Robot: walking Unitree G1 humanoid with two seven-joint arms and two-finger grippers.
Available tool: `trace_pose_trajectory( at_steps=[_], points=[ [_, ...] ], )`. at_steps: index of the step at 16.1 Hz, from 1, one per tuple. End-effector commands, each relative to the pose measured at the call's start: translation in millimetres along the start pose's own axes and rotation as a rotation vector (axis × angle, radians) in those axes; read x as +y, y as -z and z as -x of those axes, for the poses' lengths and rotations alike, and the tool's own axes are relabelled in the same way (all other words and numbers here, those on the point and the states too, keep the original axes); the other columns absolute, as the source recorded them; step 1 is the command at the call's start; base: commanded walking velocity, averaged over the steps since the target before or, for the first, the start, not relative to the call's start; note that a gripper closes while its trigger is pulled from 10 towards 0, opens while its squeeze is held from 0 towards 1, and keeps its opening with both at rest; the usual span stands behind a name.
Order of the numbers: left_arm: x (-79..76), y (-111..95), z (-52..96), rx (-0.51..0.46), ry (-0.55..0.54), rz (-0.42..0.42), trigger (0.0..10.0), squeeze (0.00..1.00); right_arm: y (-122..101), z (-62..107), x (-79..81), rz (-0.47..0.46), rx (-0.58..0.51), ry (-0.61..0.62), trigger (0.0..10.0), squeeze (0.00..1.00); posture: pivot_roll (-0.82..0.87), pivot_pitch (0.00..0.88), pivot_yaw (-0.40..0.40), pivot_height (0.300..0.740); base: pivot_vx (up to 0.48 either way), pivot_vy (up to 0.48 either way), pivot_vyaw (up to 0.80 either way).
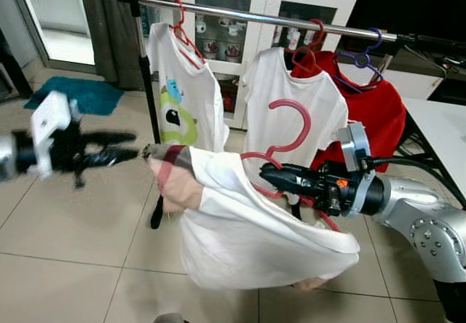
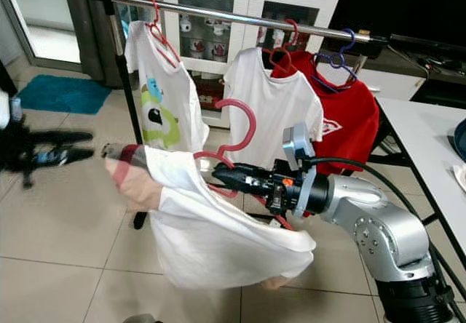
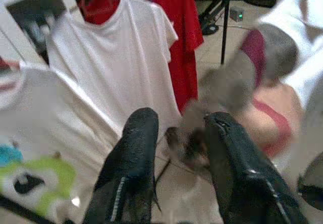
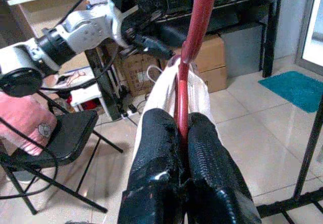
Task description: Hang hanger
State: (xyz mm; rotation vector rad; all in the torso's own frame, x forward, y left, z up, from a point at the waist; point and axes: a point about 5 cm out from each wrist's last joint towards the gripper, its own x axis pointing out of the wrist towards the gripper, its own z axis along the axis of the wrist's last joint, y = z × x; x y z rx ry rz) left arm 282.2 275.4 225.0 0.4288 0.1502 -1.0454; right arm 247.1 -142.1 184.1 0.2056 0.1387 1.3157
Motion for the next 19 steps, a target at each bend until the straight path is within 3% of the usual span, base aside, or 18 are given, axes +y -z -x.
trace_pose_trajectory(
  at_steps=[1,2,5,7,8,9,10,19],
  points=[
    [-0.8,-4,-5.5,-0.002,0.03,-0.019,10.0,0.41,-6,2.1,2.7,0.022,-0.005,-0.013,10.0,0.0,0.02,0.0,-0.064,0.74,0.0,0.0,0.0],
    [-3.4,-4,-12.8,-0.001,0.072,-0.027,10.0,0.0,-6,1.7,3.6,0.021,-0.003,-0.017,10.0,0.0,0.02,0.0,-0.064,0.74,0.0,0.0,0.0],
    [-10.0,-3,-34.0,0.002,0.162,-0.032,10.0,0.0,-5,0.6,5.4,0.02,0.004,-0.026,10.0,0.0,0.01,0.0,-0.054,0.74,0.0,0.0,0.0],
    [-10.4,-3,-36.5,-0.002,0.179,-0.024,10.0,0.0,-5,1.0,5.3,0.02,0.005,-0.025,10.0,0.0,0.01,0.0,-0.051,0.74,0.0,0.0,0.0],
    [-9.5,-3,-37.2,-0.005,0.181,-0.02,1.3,0.0,-5,1.2,5.4,0.021,0.005,-0.024,10.0,0.0,0.01,0.0,-0.051,0.74,0.0,0.0,0.0],
    [-8.4,-4,-37.6,-0.008,0.176,-0.019,0.5,0.0,-5,1.5,5.5,0.021,0.005,-0.023,10.0,0.0,0.01,0.0,-0.051,0.74,0.0,0.0,0.0],
    [-8.3,-4,-37.6,-0.009,0.178,-0.011,0.0,0.0,-5,1.7,5.6,0.021,0.005,-0.023,10.0,0.0,0.01,0.0,-0.051,0.74,0.0,0.0,0.0],
    [-5.1,-6,-31.5,-0.063,0.148,0.003,0.0,0.0,-2,2.0,5.5,0.012,0.016,-0.022,10.0,0.0,0.01,0.0,-0.057,0.74,0.0,0.0,0.0]
  ],
)
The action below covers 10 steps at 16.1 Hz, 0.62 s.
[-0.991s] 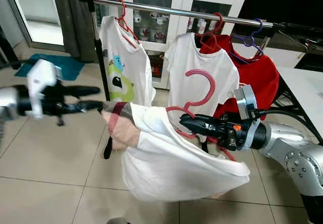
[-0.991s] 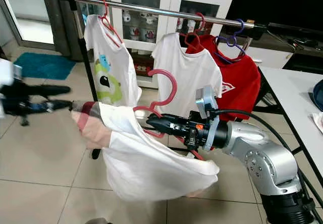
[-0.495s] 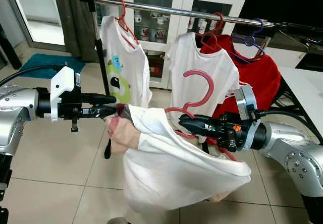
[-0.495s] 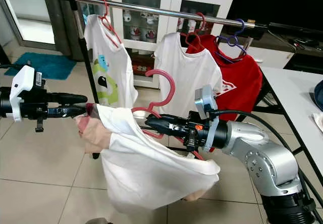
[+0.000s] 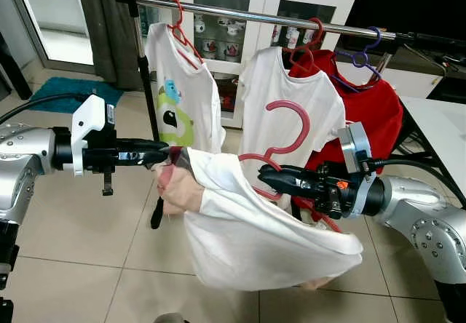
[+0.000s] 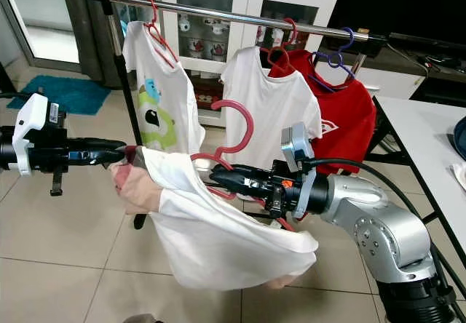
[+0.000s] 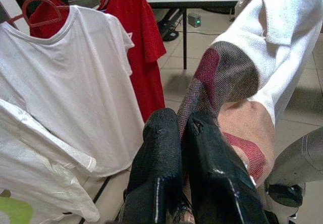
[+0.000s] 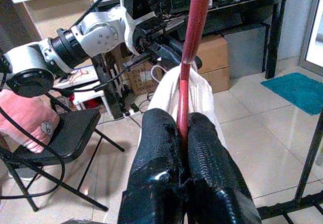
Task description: Hang hanger
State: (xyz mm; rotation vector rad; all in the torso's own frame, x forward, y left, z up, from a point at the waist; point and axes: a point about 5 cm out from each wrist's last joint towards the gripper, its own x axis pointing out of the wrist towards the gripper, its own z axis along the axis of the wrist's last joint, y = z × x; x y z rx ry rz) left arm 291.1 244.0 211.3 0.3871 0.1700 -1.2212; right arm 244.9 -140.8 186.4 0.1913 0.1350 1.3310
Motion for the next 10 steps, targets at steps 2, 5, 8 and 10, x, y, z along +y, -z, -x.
trace_pose_trajectory(
  at_steps=[2,5,8,10],
  points=[
    [4.1,-8,5.0,-0.048,-0.035,-0.013,0.0,0.0,2,2.9,2.2,-0.003,0.017,-0.005,10.0,0.0,0.01,0.0,-0.058,0.74,0.0,0.0,0.0],
    [6.4,-16,11.5,-0.14,-0.069,0.018,0.0,0.0,6,4.5,0.8,-0.01,0.038,0.014,10.0,0.0,0.01,0.0,-0.058,0.74,0.0,0.0,0.0],
    [4.3,-15,15.6,-0.156,-0.079,0.047,0.0,0.0,12,5.8,-2.1,-0.013,0.069,0.045,10.0,0.0,0.01,0.0,-0.059,0.74,0.0,0.0,0.0],
    [0.7,-7,14.7,-0.092,-0.067,0.045,0.0,0.0,11,5.1,-2.6,-0.012,0.061,0.046,10.0,0.0,0.02,0.0,-0.059,0.74,0.0,0.0,0.0]
  ],
)
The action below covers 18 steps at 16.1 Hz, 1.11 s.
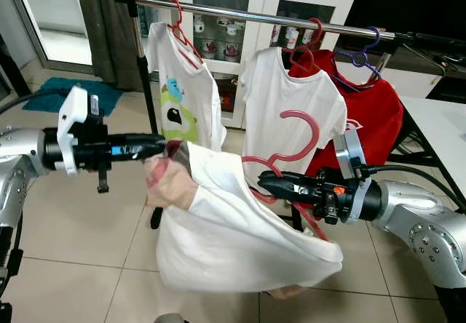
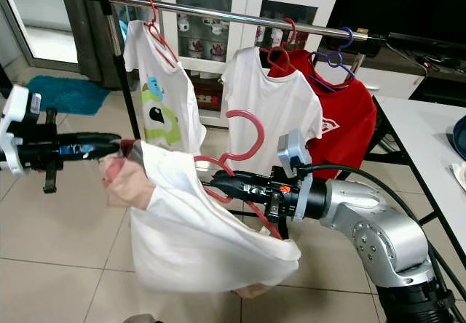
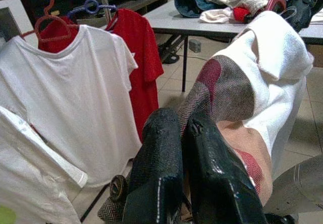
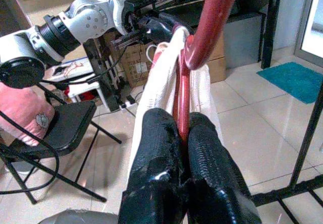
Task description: Hang hanger
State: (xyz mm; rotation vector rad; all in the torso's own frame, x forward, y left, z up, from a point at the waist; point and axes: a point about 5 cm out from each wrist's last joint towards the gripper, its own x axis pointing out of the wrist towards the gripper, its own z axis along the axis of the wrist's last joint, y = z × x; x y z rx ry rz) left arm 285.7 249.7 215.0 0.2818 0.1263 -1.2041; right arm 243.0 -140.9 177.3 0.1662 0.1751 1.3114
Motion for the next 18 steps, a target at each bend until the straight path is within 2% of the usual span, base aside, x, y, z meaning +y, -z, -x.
trace_pose_trajectory(
  at_steps=[1,3,7,8,9,10,11,12,13,14,15,16,17,18],
  points=[
    [1.6,3,5.2,0.075,-0.04,-0.045,0.0,0.0,1,4.0,-2.9,-0.006,0.016,0.021,10.0,0.0,0.02,0.0,-0.06,0.74,0.0,0.0,0.0],
    [0.6,14,3.4,0.176,-0.051,-0.094,0.0,0.0,0,4.0,-3.0,-0.001,0.01,0.017,10.0,0.0,0.02,0.0,-0.06,0.74,0.0,0.0,0.0],
    [-1.3,9,-1.6,0.152,-0.038,-0.135,0.0,0.0,-1,5.1,-2.7,0.021,0.042,0.008,10.0,0.0,0.01,0.0,-0.063,0.74,0.0,0.0,0.0],
    [-1.7,8,-3.0,0.152,-0.037,-0.143,3.2,0.0,-1,5.0,-2.8,0.023,0.045,0.007,10.0,0.0,0.01,0.0,-0.063,0.74,0.0,0.0,0.0],
    [-1.6,8,-4.5,0.156,-0.041,-0.147,10.0,0.0,-1,4.7,-2.8,0.024,0.045,0.007,10.0,0.0,0.01,0.0,-0.064,0.74,0.0,0.0,0.0],
    [-0.8,8,-7.1,0.143,-0.045,-0.12,10.0,0.64,-2,3.8,-3.0,0.025,0.042,0.004,10.0,0.0,0.01,0.0,-0.064,0.74,0.0,0.0,0.0],
    [-0.4,7,-7.9,0.139,-0.048,-0.119,10.0,0.64,-2,3.6,-3.2,0.026,0.041,0.003,10.0,0.0,0.01,0.0,-0.064,0.74,0.0,0.0,0.0],
    [0.6,6,-8.3,0.143,-0.056,-0.127,10.0,1.0,-3,3.0,-3.3,0.026,0.041,0.0,10.0,0.0,0.01,0.0,-0.064,0.74,0.0,0.0,0.0],
    [1.3,6,-8.0,0.151,-0.064,-0.135,10.0,1.0,-3,2.7,-3.3,0.025,0.039,-0.001,10.0,0.0,0.01,0.0,-0.063,0.74,0.0,0.0,0.0],
    [0.9,6,-8.1,0.151,-0.058,-0.133,10.0,0.69,-3,2.6,-3.2,0.024,0.038,-0.002,10.0,0.0,0.01,0.0,-0.063,0.74,0.0,0.0,0.0],
    [0.1,6,-8.0,0.152,-0.047,-0.127,10.0,0.14,-3,2.2,-3.0,0.024,0.035,-0.004,10.0,0.0,0.01,0.0,-0.061,0.74,0.0,0.0,0.0],
    [-0.1,6,-8.0,0.153,-0.046,-0.127,10.0,0.14,-3,2.0,-2.9,0.023,0.034,-0.005,10.0,0.0,0.01,0.0,-0.061,0.74,0.0,0.0,0.0],
    [-1.0,7,-8.1,0.161,-0.036,-0.13,9.5,0.0,-3,2.2,-2.4,0.023,0.032,-0.007,10.0,0.0,0.01,0.0,-0.059,0.74,0.0,0.0,0.0],
    [-1.3,7,-8.2,0.164,-0.031,-0.128,6.3,0.0,-3,2.3,-2.3,0.022,0.031,-0.007,10.0,0.0,0.01,0.0,-0.059,0.74,0.0,0.0,0.0]
  ],
)
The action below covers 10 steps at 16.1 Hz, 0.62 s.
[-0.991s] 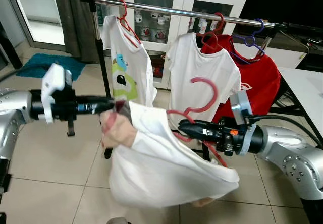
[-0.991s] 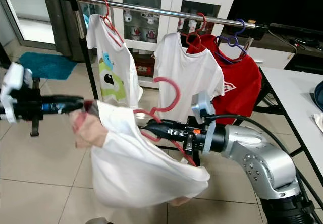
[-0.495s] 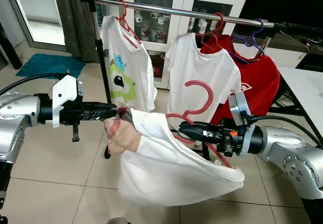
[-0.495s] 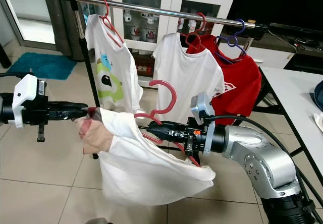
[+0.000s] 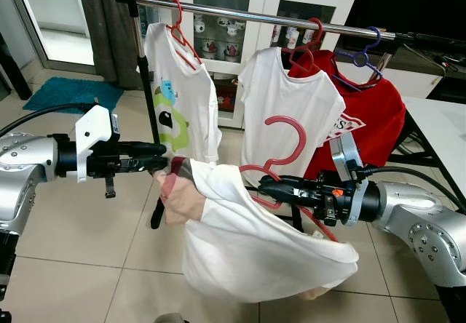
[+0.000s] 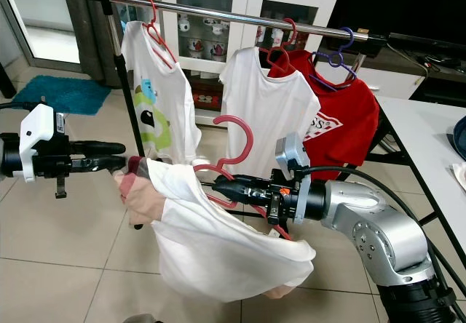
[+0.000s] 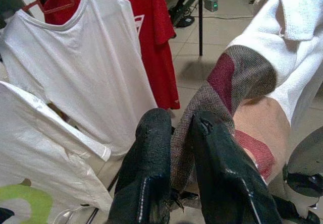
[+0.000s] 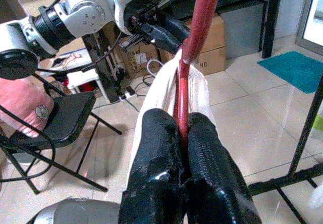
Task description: Hang hanger
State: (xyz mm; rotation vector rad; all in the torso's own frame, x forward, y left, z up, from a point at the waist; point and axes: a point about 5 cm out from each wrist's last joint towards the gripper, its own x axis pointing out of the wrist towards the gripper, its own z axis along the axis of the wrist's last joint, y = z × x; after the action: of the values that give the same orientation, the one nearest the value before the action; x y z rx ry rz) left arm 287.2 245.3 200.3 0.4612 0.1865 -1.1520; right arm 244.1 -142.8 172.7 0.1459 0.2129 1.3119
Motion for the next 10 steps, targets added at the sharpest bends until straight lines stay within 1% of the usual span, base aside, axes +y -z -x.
trace_pose_trajectory(
  at_steps=[1,2,8,9,10],
  points=[
    [0.9,-5,0.3,0.019,0.012,-0.025,1.8,0.0,-7,1.2,0.3,0.029,-0.009,-0.01,10.0,0.0,0.01,0.0,-0.059,0.74,0.0,0.0,0.0],
    [0.1,-4,-0.2,0.025,0.019,-0.023,0.0,0.0,-7,1.3,0.4,0.029,-0.01,-0.009,10.0,0.0,0.01,0.0,-0.057,0.74,0.0,0.0,0.0],
    [-1.3,-2,-0.7,0.032,0.035,-0.014,0.0,0.0,-8,1.7,0.5,0.029,-0.016,-0.008,10.0,0.0,0.01,0.0,-0.057,0.74,0.0,0.0,0.0],
    [2.7,-6,2.8,-0.011,0.006,-0.001,0.0,0.0,-7,2.2,0.2,0.028,-0.015,-0.004,10.0,0.0,0.01,0.0,-0.055,0.74,0.0,0.0,0.0],
    [10.7,-13,11.1,-0.082,-0.058,0.019,0.0,0.0,-6,3.2,-0.7,0.024,-0.005,0.005,10.0,0.0,0.01,0.0,-0.055,0.74,0.0,0.0,0.0]
  ],
)
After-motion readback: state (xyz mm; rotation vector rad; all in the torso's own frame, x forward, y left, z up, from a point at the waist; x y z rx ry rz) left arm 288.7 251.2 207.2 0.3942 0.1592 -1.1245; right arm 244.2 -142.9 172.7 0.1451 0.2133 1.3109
